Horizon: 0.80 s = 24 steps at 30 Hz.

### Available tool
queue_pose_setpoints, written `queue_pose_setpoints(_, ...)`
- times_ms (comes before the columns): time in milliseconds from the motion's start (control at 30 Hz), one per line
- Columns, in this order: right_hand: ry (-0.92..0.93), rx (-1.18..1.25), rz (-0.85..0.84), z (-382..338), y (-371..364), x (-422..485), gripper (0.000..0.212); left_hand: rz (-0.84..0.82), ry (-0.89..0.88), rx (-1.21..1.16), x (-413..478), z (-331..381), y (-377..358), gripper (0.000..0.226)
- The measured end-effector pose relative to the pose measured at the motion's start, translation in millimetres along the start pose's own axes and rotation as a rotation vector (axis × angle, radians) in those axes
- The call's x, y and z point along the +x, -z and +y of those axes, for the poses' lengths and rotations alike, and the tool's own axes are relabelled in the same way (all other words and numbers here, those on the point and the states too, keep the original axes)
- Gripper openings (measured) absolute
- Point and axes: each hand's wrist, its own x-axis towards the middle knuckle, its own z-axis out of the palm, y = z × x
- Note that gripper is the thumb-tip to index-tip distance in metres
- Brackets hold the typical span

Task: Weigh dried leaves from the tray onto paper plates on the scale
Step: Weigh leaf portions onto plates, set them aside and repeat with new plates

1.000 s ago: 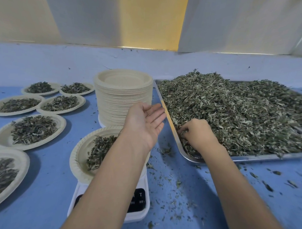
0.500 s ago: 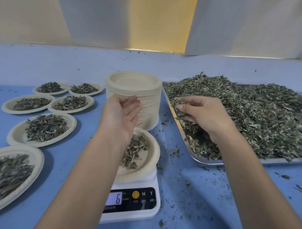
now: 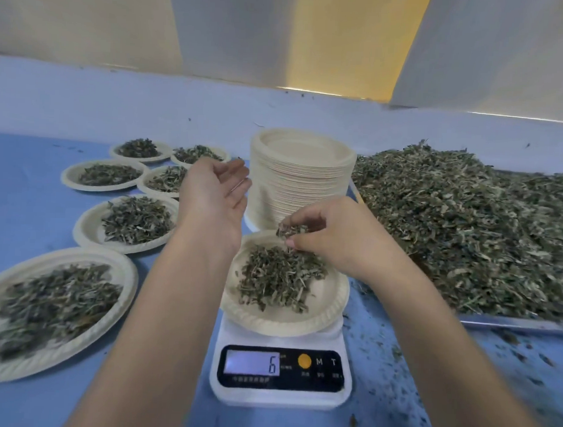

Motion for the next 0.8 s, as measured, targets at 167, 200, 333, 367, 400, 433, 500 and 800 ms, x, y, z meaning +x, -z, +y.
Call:
queue_pose_setpoints(167,-0.043,0.137,-0.029,2.9,5.8,-0.2,0.028,-0.039,0.045,0.011,-0.8,-6.2,-3.0,0.029)
queue_pose_setpoints(200,-0.058,0.171,0.001,3.9,7.8,0.0,0.025,-0.041,0.048,0.011,-1.2,-6.7,-3.0,0.028)
queue_pose_setpoints(333,-0.102,0.32,0.098,8.6,12.7,0.8,0.016,-0.04,0.05,0.015,-2.0,-8.4,-4.4,0.028)
queue_pose_setpoints(367,-0.101,0.333,0.119,9.1,13.1,0.5,0.016,-0.04,0.051,0.014,-2.2,-8.7,-4.7,0.029)
queue_pose_setpoints(400,-0.096,0.34,0.139,9.4,13.5,0.1,0.015,-0.041,0.052,0.013,-2.4,-8.8,-4.9,0.029)
queue_pose_setpoints(433,-0.091,0.351,0.158,9.7,13.8,-0.1,0.015,-0.043,0.052,0.012,-2.5,-9.0,-5.3,0.029)
queue_pose_setpoints(500,-0.082,0.372,0.188,10.3,13.3,0.3,0.017,-0.053,0.054,0.009,-3.3,-9.8,-6.3,0.03)
queue_pose_setpoints(800,-0.059,0.396,0.187,8.3,4.9,1.0,0.015,-0.087,0.066,0.014,-5.3,-12.4,-9.0,0.029)
